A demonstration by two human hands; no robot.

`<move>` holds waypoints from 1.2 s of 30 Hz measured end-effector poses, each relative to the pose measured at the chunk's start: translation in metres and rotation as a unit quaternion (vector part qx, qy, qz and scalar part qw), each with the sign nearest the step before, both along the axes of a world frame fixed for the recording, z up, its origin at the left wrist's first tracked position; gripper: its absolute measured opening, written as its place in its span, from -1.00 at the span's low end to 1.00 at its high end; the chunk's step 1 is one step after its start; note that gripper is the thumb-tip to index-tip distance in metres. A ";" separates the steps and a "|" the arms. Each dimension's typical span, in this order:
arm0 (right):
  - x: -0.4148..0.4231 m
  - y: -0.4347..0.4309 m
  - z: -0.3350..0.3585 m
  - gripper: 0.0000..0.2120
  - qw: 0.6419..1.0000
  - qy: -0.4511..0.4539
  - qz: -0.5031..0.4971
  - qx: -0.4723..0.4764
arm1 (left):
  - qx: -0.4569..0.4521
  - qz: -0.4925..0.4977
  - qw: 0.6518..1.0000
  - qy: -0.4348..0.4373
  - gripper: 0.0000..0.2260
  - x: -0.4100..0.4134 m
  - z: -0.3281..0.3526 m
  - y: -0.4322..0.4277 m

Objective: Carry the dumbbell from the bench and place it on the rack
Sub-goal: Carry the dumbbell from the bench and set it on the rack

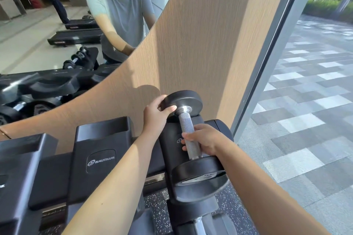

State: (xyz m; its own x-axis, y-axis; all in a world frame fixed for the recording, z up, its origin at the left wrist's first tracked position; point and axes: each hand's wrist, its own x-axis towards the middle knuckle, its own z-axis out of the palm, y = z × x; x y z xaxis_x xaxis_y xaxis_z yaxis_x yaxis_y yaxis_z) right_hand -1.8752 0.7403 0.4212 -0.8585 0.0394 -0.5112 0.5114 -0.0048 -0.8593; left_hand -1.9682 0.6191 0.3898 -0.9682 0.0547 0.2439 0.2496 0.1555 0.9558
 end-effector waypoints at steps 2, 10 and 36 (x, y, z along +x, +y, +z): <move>0.000 0.002 0.000 -0.71 1.000 -0.003 0.009 0.000 | 0.000 0.002 1.000 0.000 -0.65 0.001 -0.001 0.000; 0.000 0.006 -0.002 -0.69 0.999 -0.012 0.022 -0.022 | -0.011 0.010 1.000 0.014 -0.68 0.006 -0.001 -0.001; 0.037 0.025 0.008 -0.81 0.976 0.146 0.006 0.161 | -0.079 -0.043 0.989 0.113 -0.67 0.127 0.009 -0.014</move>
